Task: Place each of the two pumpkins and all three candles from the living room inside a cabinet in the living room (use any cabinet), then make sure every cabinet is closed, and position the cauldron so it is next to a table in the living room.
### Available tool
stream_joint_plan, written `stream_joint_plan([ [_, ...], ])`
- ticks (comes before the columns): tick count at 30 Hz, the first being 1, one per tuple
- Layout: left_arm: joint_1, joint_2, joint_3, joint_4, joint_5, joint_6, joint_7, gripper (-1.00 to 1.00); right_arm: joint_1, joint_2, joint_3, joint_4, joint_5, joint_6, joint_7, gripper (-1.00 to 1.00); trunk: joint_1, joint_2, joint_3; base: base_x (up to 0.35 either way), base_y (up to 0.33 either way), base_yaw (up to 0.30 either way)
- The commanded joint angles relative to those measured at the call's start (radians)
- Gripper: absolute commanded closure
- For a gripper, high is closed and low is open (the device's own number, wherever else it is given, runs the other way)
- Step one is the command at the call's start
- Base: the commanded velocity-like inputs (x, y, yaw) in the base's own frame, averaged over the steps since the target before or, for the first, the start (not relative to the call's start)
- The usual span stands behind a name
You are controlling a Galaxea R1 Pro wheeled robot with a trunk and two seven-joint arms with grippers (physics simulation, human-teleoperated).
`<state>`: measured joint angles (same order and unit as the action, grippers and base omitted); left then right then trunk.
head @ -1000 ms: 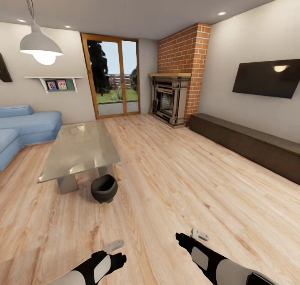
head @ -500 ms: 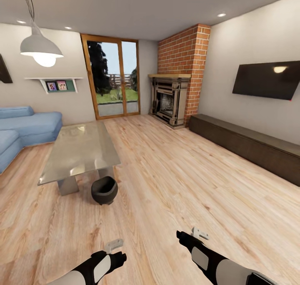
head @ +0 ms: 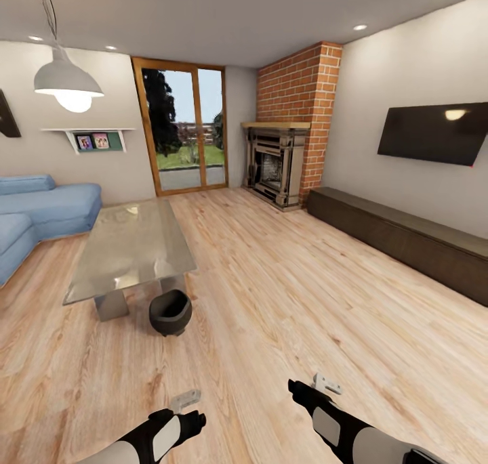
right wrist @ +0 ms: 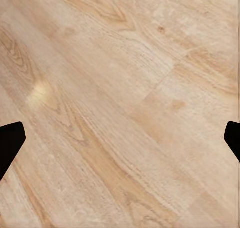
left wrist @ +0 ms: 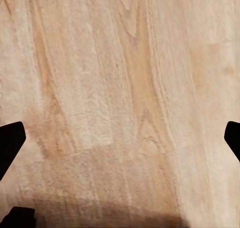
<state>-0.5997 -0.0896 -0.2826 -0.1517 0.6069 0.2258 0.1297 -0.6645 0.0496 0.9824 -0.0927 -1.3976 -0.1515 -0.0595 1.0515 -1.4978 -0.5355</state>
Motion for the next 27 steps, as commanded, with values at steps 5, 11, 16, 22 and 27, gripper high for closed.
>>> stream_joint_plan([
  [5, 0.000, 0.010, -0.013, 0.073, -0.004, 0.002, 0.008, -1.00, 0.025, 0.000, 0.009, 0.038, -0.008, -0.017, -0.008, -1.00, -0.019, 0.035, 0.015, 0.000, 0.000, 0.000],
  [11, 0.034, 0.081, -0.019, 0.112, -0.047, -0.001, 0.008, -1.00, 0.075, 0.001, 0.010, 0.087, -0.004, -0.030, -0.008, -1.00, -0.042, 0.077, 0.034, 0.000, 0.000, 0.000],
  [16, 0.136, 0.109, -0.020, 0.115, -0.110, -0.098, 0.009, -1.00, 0.169, 0.000, 0.009, 0.099, -0.006, -0.070, -0.008, -1.00, -0.062, 0.112, 0.049, 0.000, 0.000, 0.000],
  [22, 0.252, 0.133, -0.023, 0.115, -0.196, -0.160, 0.010, -1.00, 0.264, -0.001, 0.009, 0.103, -0.006, -0.082, -0.008, -1.00, -0.085, 0.154, 0.068, 0.000, 0.000, 0.000],
  [27, 0.322, 0.158, -0.024, 0.116, -0.213, -0.220, 0.010, -1.00, 0.330, -0.001, 0.010, 0.129, -0.006, -0.089, -0.008, -1.00, -0.104, 0.189, 0.084, 0.000, 0.000, 0.000],
])
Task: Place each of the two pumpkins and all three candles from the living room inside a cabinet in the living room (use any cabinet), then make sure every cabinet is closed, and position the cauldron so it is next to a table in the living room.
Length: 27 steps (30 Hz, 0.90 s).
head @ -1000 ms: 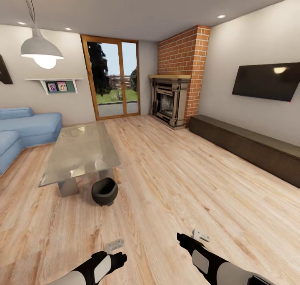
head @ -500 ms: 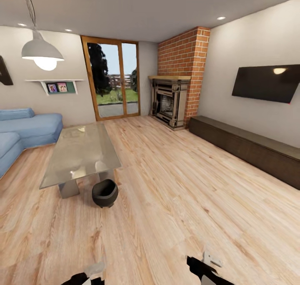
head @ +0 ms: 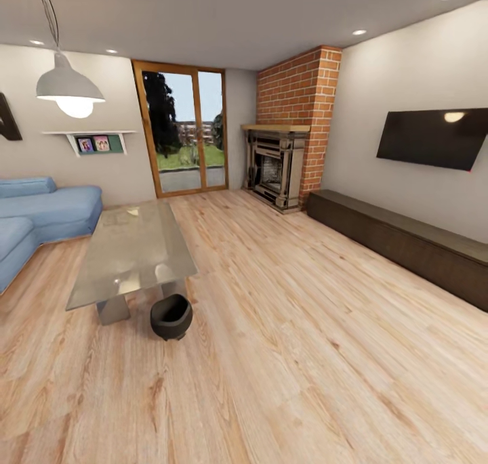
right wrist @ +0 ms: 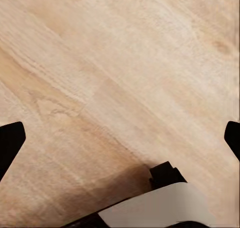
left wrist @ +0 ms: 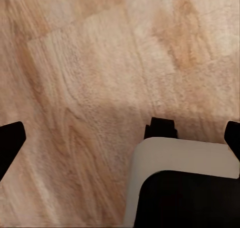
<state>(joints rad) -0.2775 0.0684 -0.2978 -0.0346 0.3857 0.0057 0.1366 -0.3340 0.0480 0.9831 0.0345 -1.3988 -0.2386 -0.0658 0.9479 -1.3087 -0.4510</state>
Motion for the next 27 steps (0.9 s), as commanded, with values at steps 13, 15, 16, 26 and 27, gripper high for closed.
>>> stream_joint_plan([
  [13, 0.090, 0.008, -0.012, 0.017, -0.017, -0.044, 0.003, -1.00, 0.115, 0.001, 0.008, 0.013, -0.010, -0.038, -0.072, -1.00, -0.050, 0.091, 0.040, 0.000, 0.000, 0.000],
  [15, 0.106, 0.009, -0.013, 0.016, -0.018, -0.050, 0.002, -1.00, 0.129, 0.001, 0.008, 0.013, -0.013, -0.060, -0.091, -1.00, -0.054, 0.098, 0.043, 0.000, 0.000, 0.000],
  [16, 0.109, 0.009, -0.013, 0.016, -0.019, -0.052, 0.002, -1.00, 0.132, 0.002, 0.007, 0.013, -0.014, -0.064, -0.094, -1.00, -0.054, 0.098, 0.043, 0.000, 0.000, 0.000],
  [26, 0.115, 0.019, -0.012, 0.012, -0.015, -0.056, 0.015, -1.00, 0.136, 0.006, 0.007, 0.001, -0.008, -0.066, -0.097, -1.00, -0.054, 0.098, 0.043, 0.000, 0.000, 0.000],
  [27, 0.115, 0.017, -0.011, 0.012, -0.014, -0.056, 0.014, -1.00, 0.136, 0.006, 0.008, 0.001, -0.007, -0.067, -0.097, -1.00, -0.054, 0.098, 0.043, 0.000, 0.000, 0.000],
])
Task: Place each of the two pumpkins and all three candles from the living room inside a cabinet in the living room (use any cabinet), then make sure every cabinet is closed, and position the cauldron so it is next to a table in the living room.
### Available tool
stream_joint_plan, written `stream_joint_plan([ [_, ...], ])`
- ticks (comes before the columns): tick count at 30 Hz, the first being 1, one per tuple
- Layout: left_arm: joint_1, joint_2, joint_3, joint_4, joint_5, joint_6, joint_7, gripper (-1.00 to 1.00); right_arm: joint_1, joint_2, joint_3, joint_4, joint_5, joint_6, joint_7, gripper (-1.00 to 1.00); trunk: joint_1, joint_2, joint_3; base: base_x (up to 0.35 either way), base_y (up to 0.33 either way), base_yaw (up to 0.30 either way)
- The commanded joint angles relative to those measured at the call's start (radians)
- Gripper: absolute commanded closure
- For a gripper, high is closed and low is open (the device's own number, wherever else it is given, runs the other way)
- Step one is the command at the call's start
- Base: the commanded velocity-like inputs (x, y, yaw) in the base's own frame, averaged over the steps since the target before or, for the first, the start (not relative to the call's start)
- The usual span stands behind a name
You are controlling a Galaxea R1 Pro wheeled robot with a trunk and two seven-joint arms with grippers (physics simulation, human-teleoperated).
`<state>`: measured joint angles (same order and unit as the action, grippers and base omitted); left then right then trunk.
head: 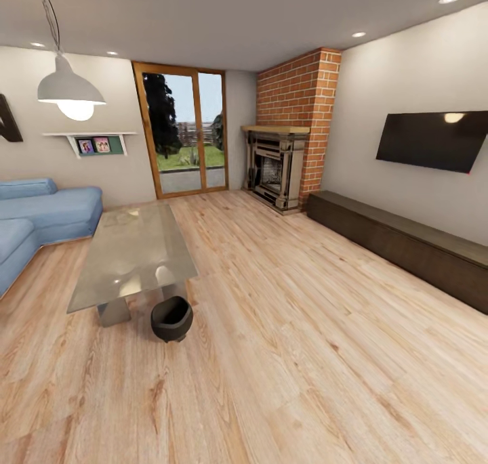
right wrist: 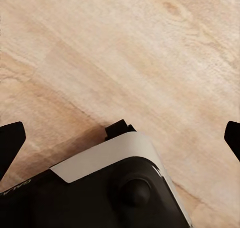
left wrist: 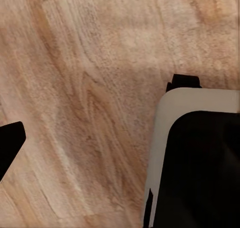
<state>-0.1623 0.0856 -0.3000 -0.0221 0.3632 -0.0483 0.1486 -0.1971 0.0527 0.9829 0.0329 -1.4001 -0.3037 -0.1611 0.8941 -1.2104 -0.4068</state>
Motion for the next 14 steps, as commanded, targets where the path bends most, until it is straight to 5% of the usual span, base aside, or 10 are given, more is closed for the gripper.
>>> stream_joint_plan([
  [1, 0.000, -0.003, -0.007, 0.000, 0.009, -0.002, -0.001, -1.00, -0.001, 0.001, 0.009, 0.002, -0.005, -0.003, -0.002, -1.00, 0.000, -0.001, -0.001, 0.000, 0.000, 0.000],
  [14, 0.000, -0.021, -0.002, -0.001, 0.011, -0.002, -0.011, -1.00, -0.001, 0.004, 0.009, 0.000, -0.009, -0.006, -0.002, -1.00, 0.000, -0.001, -0.001, 0.000, 0.000, 0.000],
])
